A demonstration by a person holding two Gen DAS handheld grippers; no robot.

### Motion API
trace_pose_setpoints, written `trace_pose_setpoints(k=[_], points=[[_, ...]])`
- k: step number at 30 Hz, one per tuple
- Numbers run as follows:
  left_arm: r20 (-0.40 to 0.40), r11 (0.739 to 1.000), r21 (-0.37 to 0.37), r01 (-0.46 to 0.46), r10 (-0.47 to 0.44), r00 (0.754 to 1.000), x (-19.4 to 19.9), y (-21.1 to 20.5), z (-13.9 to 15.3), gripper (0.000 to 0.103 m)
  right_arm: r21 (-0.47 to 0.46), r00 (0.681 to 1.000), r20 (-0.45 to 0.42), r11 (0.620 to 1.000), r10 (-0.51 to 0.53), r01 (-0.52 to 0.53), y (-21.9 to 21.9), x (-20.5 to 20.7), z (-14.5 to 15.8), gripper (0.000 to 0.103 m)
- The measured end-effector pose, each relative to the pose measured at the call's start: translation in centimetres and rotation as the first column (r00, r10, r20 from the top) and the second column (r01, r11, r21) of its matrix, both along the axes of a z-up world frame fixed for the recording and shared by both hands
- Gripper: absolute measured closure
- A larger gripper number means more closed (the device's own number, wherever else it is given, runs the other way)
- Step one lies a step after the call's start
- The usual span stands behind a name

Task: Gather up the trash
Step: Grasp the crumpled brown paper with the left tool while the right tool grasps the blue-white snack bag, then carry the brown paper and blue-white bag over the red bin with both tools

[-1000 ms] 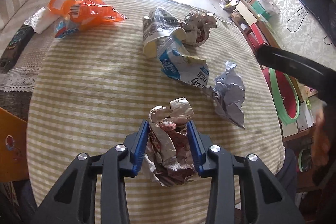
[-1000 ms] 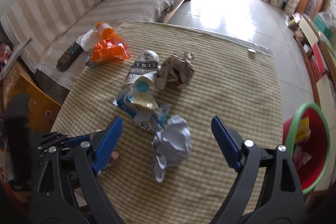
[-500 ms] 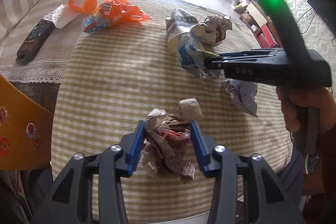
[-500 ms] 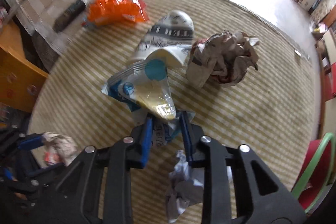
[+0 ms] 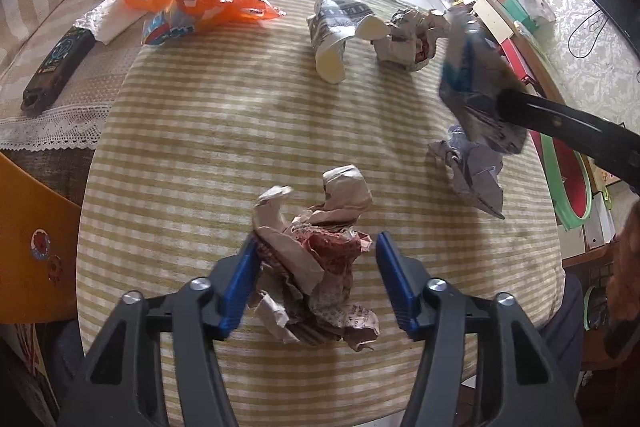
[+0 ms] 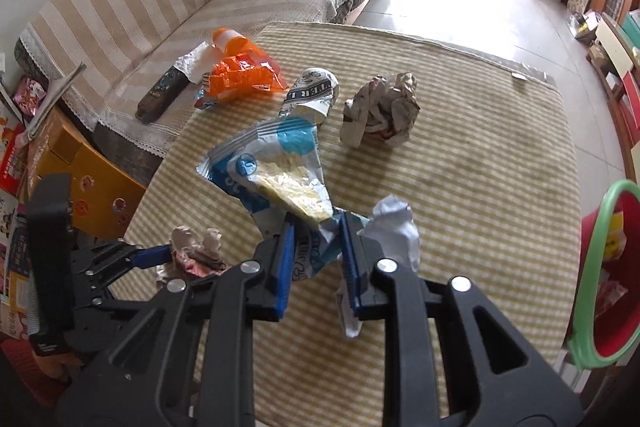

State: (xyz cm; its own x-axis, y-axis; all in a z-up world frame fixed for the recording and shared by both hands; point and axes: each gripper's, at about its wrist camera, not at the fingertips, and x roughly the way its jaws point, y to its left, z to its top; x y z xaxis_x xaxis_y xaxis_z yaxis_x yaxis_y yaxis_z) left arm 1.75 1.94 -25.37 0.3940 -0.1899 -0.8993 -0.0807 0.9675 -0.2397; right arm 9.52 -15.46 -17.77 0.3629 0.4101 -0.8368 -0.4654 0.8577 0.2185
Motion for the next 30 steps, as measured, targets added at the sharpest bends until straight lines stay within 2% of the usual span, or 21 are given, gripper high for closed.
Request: trace_pose_setpoints(k=[2, 10, 12, 16, 19, 24, 30], points=[[0.006, 1.000, -0.016, -0.005, 0.005, 1.000, -0.1, 0.1, 0.2, 0.065, 0.032, 1.000, -0.001, 0.999, -0.020, 0.020, -0.4, -0.5, 0.4, 0.081], [0.125, 1.000, 0.000, -0.004, 0.004, 0.992, 0.4, -0.7, 4.2, 0.067, 0.062, 0.997, 0.055, 0.997, -0.055, 0.051, -1.4, -1.5, 2.6, 0.081], [0.168, 1.000, 0.016, -0.004, 0.001, 0.986, 0.7, -1.0, 5.8, 0.067, 0.089, 0.994, 0.081, 0.994, -0.075, 0.068, -1.9, -1.7, 3.6, 0.081], [0.251, 0.994, 0.105, -0.023, -0.004, 0.968, 1.6, -2.3, 9.2, 0.067, 0.119, 0.985, 0.126, 0.987, -0.119, 0.105, -3.0, -1.7, 5.4, 0.081], [0.297, 0.994, 0.102, -0.025, -0.007, 0.955, 2.2, -2.6, 11.4, 0.067, 0.148, 0.977, 0.144, 0.980, -0.156, 0.134, -4.2, -1.7, 6.4, 0.081], [0.342, 0.994, 0.102, -0.023, -0.013, 0.940, 2.8, -3.4, 13.8, 0.067, 0.179, 0.964, 0.165, 0.967, -0.210, 0.180, -5.9, -1.6, 7.5, 0.081], [0.359, 0.994, 0.111, -0.018, -0.023, 0.933, 3.2, -4.6, 15.1, 0.066, 0.204, 0.947, 0.183, 0.953, -0.263, 0.225, -7.8, -1.5, 8.4, 0.081]])
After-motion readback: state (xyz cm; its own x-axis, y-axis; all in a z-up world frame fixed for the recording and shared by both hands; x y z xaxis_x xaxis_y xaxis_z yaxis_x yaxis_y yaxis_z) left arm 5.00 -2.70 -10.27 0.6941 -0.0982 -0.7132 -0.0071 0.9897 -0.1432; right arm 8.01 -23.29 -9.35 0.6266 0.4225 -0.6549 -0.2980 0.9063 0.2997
